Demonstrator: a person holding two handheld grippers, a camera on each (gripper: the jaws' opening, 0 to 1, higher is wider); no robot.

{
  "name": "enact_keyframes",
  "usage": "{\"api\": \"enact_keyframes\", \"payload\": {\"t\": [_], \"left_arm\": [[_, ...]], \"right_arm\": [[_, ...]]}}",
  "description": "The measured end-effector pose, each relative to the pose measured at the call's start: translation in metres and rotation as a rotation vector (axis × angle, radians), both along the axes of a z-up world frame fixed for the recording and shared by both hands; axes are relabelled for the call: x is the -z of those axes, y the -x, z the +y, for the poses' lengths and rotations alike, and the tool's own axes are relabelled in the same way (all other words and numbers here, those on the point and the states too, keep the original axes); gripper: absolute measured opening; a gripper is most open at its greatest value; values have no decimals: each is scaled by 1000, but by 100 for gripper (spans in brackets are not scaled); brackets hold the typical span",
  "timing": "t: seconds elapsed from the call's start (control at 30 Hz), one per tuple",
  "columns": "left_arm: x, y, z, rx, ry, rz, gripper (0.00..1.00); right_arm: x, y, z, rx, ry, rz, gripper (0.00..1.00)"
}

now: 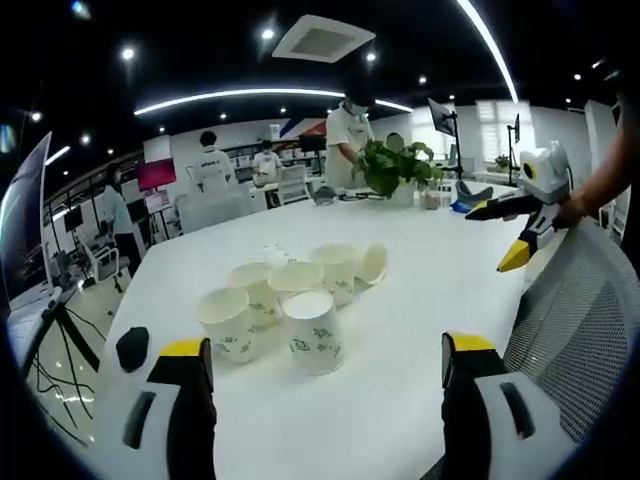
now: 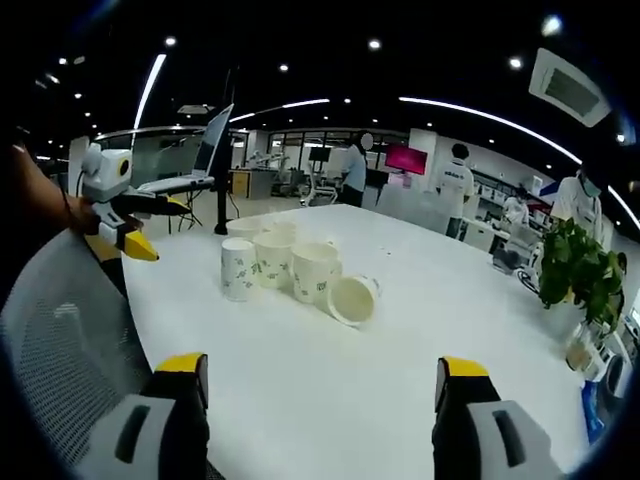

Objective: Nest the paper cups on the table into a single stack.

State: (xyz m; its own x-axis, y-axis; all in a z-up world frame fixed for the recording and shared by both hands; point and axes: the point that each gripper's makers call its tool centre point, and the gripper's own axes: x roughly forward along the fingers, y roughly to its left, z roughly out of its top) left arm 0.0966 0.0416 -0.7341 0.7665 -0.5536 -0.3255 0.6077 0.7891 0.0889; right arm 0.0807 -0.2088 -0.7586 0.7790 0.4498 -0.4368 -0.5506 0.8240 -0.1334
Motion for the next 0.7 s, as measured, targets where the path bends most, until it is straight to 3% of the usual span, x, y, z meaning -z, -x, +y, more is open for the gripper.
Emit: {"api": "enact_keyframes", "payload": {"t": [0.7], "left_arm": [[-1,1,-1,5,21,-2,99]], "right_arm": [[0,2,2,-8,-19,10,99]]}}
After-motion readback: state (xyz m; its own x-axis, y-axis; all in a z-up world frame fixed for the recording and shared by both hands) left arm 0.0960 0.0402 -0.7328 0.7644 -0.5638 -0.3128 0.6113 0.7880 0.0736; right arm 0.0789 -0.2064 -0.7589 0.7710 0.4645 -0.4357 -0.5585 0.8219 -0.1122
